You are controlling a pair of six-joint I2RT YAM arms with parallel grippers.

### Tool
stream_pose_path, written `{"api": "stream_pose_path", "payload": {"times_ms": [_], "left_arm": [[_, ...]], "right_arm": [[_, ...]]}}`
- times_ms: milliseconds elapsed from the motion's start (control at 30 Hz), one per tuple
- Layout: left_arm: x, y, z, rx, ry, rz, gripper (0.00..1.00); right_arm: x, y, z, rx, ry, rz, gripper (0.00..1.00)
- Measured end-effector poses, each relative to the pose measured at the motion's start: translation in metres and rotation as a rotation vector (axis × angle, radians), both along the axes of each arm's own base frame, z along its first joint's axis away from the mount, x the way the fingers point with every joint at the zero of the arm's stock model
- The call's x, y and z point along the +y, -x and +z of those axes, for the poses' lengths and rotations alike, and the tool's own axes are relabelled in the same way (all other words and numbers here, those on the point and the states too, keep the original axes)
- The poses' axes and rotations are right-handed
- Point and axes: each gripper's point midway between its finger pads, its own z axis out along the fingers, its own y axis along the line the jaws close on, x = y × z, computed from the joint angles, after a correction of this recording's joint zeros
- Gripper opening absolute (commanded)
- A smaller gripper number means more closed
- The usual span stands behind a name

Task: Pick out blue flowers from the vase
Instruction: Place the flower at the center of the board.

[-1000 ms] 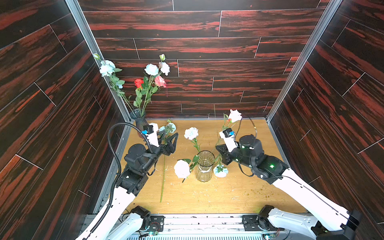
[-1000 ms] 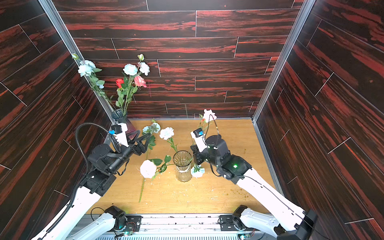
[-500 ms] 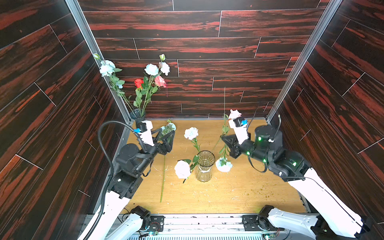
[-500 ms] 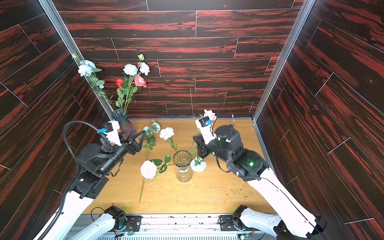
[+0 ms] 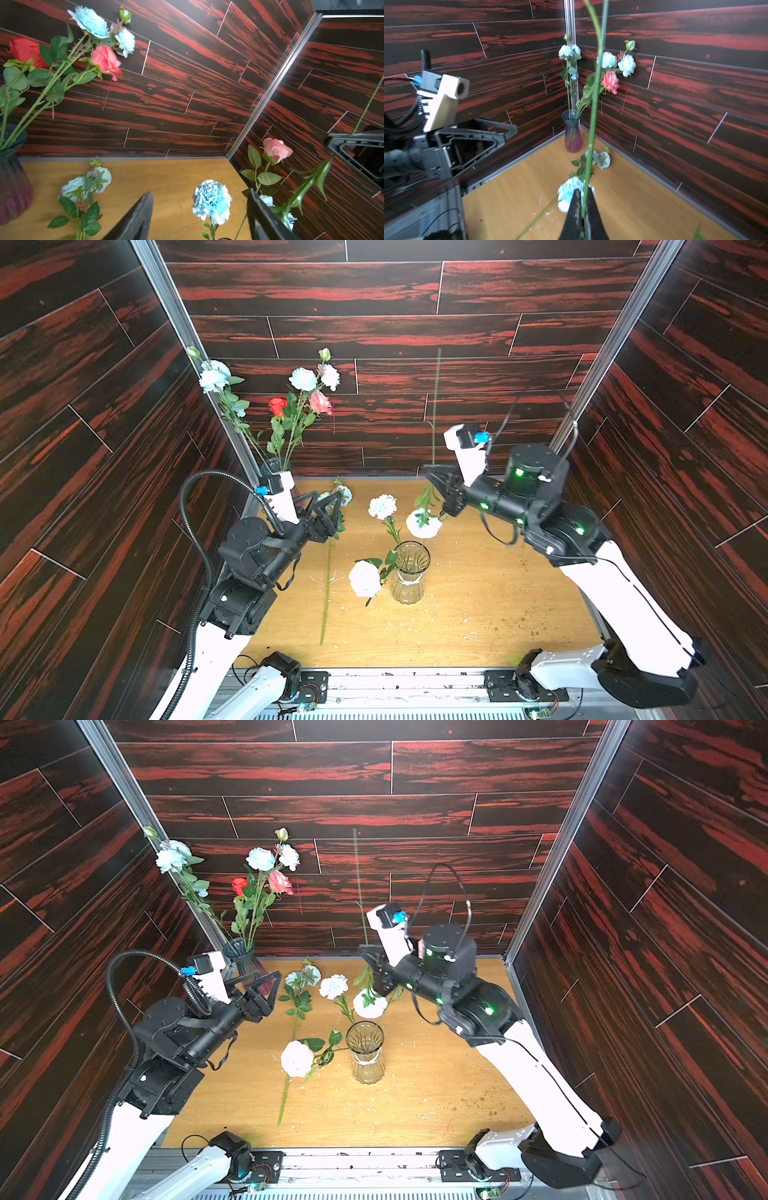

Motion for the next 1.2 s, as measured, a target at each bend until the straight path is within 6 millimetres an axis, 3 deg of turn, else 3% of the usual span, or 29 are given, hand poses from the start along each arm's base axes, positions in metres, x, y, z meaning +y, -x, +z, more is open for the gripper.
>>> {"api": "stream_pose_path", "payload": {"times_ms": [133, 233, 467, 567, 633, 733, 833, 1000, 1200], "left_arm": [[0.010, -0.003, 0.001, 0.030, 0.012, 0.041, 0.68], [0.020, -0.013, 0.016, 0.040, 0.053, 0.065, 0.68], [0.003, -0.050, 0.104, 0.007, 0.216, -0.115, 0.69], [-0.005, -0.075, 0.119, 0.033, 0.316, -0.233, 0.68], [-0.007, -0.097, 0.111, 0.090, 0.392, -0.294, 0.68], [-0.009, -0.130, 0.084, 0.217, 0.493, -0.366, 0.67], [-0.012, -0.148, 0.054, 0.347, 0.547, -0.407, 0.68], [-0.022, -0.143, 0.035, 0.455, 0.545, -0.472, 0.67], [-0.032, -0.144, 0.037, 0.500, 0.544, -0.554, 0.64]], "right_arm": [[0.025, -0.026, -0.005, -0.065, 0.016, 0.006, 0.00], [0.044, -0.044, -0.016, -0.108, 0.043, 0.010, 0.00], [0.064, -0.083, -0.035, -0.288, 0.119, -0.056, 0.00], [0.067, -0.095, -0.051, -0.380, 0.148, -0.095, 0.00], [0.069, -0.101, -0.065, -0.428, 0.169, -0.114, 0.00], [0.075, -0.111, -0.084, -0.503, 0.200, -0.134, 0.00], [0.084, -0.121, -0.095, -0.568, 0.224, -0.147, 0.00], [0.089, -0.124, -0.114, -0.641, 0.264, -0.154, 0.00], [0.095, -0.114, -0.106, -0.717, 0.265, -0.158, 0.00]]}}
